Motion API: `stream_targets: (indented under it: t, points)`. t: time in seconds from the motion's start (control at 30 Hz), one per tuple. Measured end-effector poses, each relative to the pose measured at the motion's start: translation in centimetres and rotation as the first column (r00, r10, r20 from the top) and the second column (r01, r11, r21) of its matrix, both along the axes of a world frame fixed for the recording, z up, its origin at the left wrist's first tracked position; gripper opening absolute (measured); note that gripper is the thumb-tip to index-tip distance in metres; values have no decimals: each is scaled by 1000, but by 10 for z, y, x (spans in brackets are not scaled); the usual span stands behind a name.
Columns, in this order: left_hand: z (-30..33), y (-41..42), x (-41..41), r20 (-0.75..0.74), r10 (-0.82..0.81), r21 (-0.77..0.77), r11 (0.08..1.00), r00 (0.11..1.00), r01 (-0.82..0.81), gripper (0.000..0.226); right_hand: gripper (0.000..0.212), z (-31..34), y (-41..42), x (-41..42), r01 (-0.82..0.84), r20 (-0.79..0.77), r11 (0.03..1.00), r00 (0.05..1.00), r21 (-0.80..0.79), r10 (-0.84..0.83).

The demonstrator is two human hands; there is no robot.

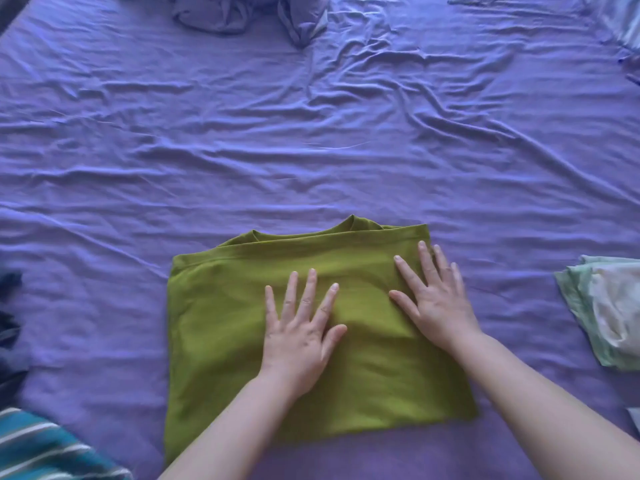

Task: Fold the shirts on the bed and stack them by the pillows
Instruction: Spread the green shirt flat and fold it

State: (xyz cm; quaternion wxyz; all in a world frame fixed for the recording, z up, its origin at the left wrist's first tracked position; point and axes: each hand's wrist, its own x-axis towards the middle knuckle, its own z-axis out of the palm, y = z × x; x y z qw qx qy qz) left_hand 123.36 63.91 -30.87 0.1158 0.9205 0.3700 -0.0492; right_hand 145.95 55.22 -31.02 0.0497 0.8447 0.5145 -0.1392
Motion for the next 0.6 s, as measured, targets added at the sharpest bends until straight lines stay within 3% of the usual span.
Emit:
stream_targets:
  t: [0.07, 0.2, 0.4, 0.47, 0.53, 0.6]
  points:
    - [-5, -22, 25, -20, -35, -3, 999, 999, 35, 63, 66, 2, -21, -2, 91, -88, 994, 992, 67, -85]
    - [-25, -29, 43, -128, 46, 4, 999, 991, -46, 64, 64, 2, -37, -13, 197, -173, 959, 971, 204, -163]
    - [2, -29, 46, -201, 30, -109, 993, 979, -53, 64, 66, 14, -33, -33, 323, -331, 921, 912, 218, -241]
    - [13, -31, 47, -134, 74, -190, 977, 988, -99, 60, 68, 20, -28, -36, 369, -356, 908, 890, 196, -285]
    - [23, -35, 49, 67, 203, -308, 936, 977, -173, 51, 70, 27, -24, -38, 370, -377, 891, 890, 264, -257]
    - [34, -36, 55, 291, 439, -521, 818, 850, -244, 39, 72, 36, -21, -43, 301, -427, 868, 897, 394, -118]
